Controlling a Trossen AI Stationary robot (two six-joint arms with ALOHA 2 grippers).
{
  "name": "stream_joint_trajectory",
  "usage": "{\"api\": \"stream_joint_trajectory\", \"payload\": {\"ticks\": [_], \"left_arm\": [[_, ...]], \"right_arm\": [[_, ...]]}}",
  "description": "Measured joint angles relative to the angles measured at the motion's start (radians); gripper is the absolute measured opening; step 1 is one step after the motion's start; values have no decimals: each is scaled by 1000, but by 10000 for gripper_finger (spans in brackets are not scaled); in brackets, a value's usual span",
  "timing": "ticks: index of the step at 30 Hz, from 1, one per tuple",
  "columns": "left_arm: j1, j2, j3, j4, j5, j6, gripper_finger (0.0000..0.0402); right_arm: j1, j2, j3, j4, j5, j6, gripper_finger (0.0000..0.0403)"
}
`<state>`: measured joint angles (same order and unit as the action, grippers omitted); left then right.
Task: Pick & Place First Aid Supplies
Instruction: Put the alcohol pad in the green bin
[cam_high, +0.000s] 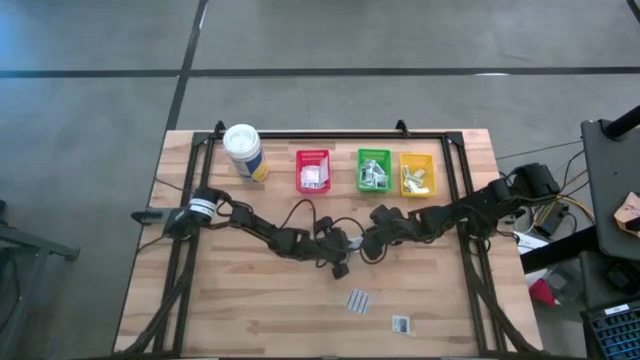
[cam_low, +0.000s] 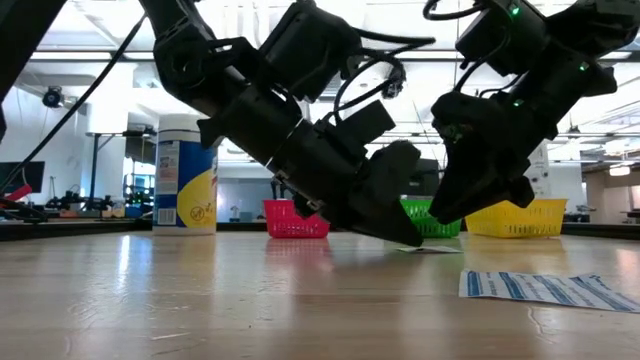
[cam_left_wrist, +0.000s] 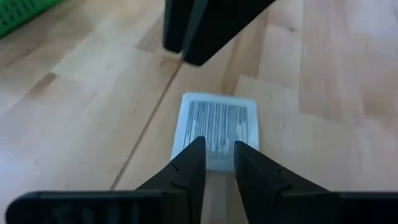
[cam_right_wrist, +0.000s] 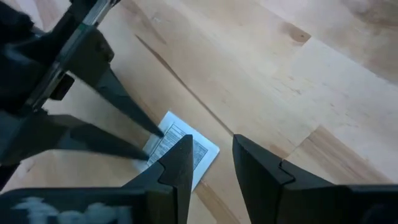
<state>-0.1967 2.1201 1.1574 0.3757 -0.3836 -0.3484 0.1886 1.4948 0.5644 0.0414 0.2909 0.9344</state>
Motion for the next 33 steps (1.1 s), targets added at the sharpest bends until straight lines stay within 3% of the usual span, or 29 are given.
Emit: {"api": "stream_joint_trajectory", "payload": {"ticks": [28,33], "left_arm": [[-43,24,0,31,-30,59,94],[-44,24,0,25,-30,58,94]], "right_arm": [[-18,0,-6,2,-4,6,112],[-46,0,-9,15,-62,0,112]]}}
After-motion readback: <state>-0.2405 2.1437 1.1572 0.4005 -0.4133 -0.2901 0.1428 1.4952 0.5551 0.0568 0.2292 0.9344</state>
